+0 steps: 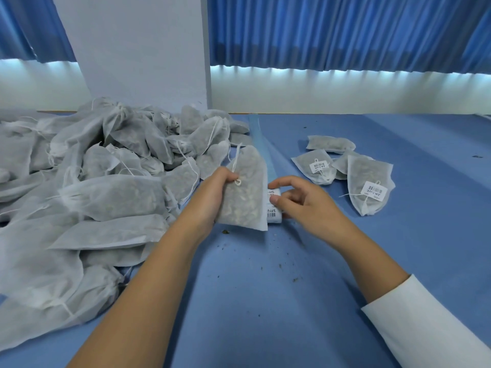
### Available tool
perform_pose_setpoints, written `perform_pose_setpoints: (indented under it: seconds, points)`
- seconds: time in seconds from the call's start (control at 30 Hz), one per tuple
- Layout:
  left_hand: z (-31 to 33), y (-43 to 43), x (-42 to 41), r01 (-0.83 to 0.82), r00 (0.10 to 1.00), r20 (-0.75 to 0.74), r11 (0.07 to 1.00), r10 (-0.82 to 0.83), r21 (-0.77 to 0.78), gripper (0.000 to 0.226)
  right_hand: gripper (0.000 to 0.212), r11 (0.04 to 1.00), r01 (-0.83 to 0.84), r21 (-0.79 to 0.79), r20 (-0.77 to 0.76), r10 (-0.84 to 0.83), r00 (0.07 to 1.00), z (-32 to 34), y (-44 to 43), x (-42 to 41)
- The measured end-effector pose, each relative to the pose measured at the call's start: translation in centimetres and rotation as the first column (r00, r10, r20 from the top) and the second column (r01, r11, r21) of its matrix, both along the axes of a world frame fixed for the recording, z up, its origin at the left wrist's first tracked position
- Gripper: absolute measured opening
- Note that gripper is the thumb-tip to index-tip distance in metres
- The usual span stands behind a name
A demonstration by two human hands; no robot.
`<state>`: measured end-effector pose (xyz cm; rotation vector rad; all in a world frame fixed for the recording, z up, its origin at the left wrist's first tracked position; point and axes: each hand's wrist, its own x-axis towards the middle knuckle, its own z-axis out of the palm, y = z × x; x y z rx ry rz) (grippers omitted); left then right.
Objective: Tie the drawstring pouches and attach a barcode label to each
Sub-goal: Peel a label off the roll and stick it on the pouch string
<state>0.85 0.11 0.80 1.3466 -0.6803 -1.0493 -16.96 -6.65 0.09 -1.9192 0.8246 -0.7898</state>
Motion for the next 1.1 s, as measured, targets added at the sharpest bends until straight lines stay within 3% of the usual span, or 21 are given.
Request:
perform_pose_setpoints:
  seconds: [0.07, 0.17, 0.27, 0.4, 0.53, 0.67, 0.73, 0.9, 1.1]
  points:
    - [0.11, 0.1, -0.15, 0.03, 0.999, -0.016, 1.0, -0.03, 0.002, 0.034, 0.019, 1.0, 0.012, 0.01, -0.016, -0.012, 1.0, 0.05, -0.11, -0.18]
    - [0.15, 0.2, -0.02, 0.072, 0.996, -0.056, 0.997, -0.071, 0.011, 0.072, 0.022, 0.999, 0.049, -0.015, -0.055, -0.05, 0.997, 0.2, -0.38, -0.49]
    - [0.12, 0.07, 0.13, 0.083, 0.995, -0.053, 0.997, -0.083, -0.001, 0.078, 0.018, 0.996, 0.076, -0.036, -0.056, -0.078, 0.995, 0.54, -0.36, -0.62]
    - [0.03, 0.01, -0.17, 0.082, 0.995, -0.052, 0.997, -0.081, 0.004, 0.075, 0.019, 0.976, 0.13, -0.173, -0.088, -0.147, 0.985, 0.53, -0.19, -0.74]
    - [-0.02, 0.03, -0.18, 0.091, 0.996, -0.029, 0.995, -0.09, 0.034, 0.041, 0.026, 0.934, 0.137, -0.329, -0.086, -0.174, 0.981, 0.39, -0.09, -0.61]
    - [-0.07, -0.07, 0.14, 0.096, 0.995, -0.037, 0.995, -0.095, 0.035, 0.066, 0.029, 0.886, 0.107, -0.45, -0.097, -0.168, 0.981, 0.27, -0.08, -0.63]
    - [-0.18, -0.09, 0.18, 0.107, 0.994, -0.024, 0.994, -0.107, 0.036, 0.068, 0.023, 0.864, 0.119, -0.489, -0.088, -0.184, 0.979, 0.24, -0.12, -0.72]
    - [-0.41, -0.44, 0.47, 0.101, 0.995, 0.006, 0.995, -0.101, 0.026, 0.041, 0.015, 0.827, 0.151, -0.542, -0.077, -0.228, 0.971, 0.28, 0.03, -0.8]
    - [-0.63, -0.5, 0.58, 0.089, 0.995, 0.039, 0.996, -0.09, 0.02, 0.023, 0.011, 0.777, 0.164, -0.608, -0.041, -0.236, 0.971, 0.37, 0.31, -0.73]
